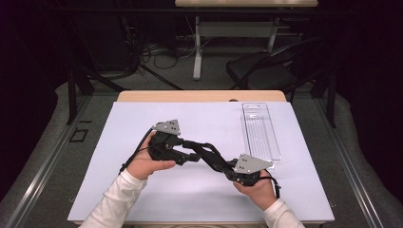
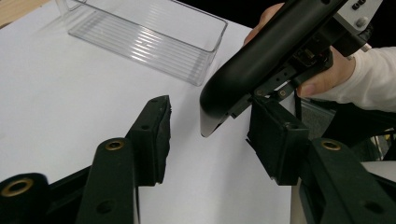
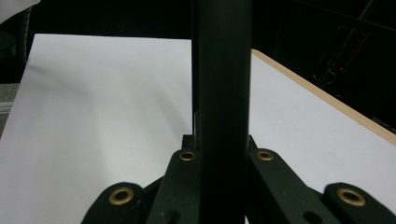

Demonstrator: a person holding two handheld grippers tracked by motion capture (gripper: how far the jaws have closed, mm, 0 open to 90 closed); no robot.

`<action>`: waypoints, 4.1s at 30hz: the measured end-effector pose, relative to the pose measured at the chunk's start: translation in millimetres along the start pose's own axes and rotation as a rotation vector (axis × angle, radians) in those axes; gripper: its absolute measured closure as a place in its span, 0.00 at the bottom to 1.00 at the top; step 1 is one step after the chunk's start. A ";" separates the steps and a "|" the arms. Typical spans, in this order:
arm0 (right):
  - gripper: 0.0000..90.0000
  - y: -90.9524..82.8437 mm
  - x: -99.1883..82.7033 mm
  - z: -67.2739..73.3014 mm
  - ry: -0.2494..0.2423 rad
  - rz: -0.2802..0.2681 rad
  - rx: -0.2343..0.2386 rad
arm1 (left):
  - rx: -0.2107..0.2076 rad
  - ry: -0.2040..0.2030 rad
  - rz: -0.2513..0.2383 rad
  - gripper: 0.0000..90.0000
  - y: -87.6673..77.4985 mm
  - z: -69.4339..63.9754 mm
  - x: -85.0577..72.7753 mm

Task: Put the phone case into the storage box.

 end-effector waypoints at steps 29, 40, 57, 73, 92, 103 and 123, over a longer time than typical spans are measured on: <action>0.97 5.2 0.5 5.0 0.029 -0.019 0.063 | -0.013 0.058 -0.020 0.63 6.5 -5.4 1.3; 0.97 5.1 0.4 4.4 0.044 -0.025 0.068 | -0.010 0.074 -0.034 0.70 5.7 -6.5 1.7; 0.97 4.9 -1.2 2.4 0.060 -0.026 0.072 | -0.035 0.077 -0.046 0.79 5.8 -5.2 0.1; 0.96 6.1 -2.7 2.2 0.067 -0.019 0.078 | -0.043 0.090 -0.033 0.87 5.8 -5.2 -0.5; 0.92 6.9 -3.7 1.4 0.081 -0.017 0.081 | -0.042 0.099 -0.024 0.90 6.0 -4.8 -0.7; 0.87 7.5 -3.8 1.8 0.076 -0.009 0.064 | -0.043 0.095 -0.024 0.90 6.7 -4.6 -0.9; 0.62 7.9 -6.0 -2.0 0.074 0.017 0.000 | -0.027 0.031 -0.006 0.91 9.1 6.6 -6.3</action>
Point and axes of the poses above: each handheld gripper's, and its own axes: y roughly forward along the jaws, x roughly out of its top, z roughly to its left, the point moved 1 cm from there along y, roughly forward along the jaws, and after that the axes turned 1 degree about y, right-handed, at the moved point
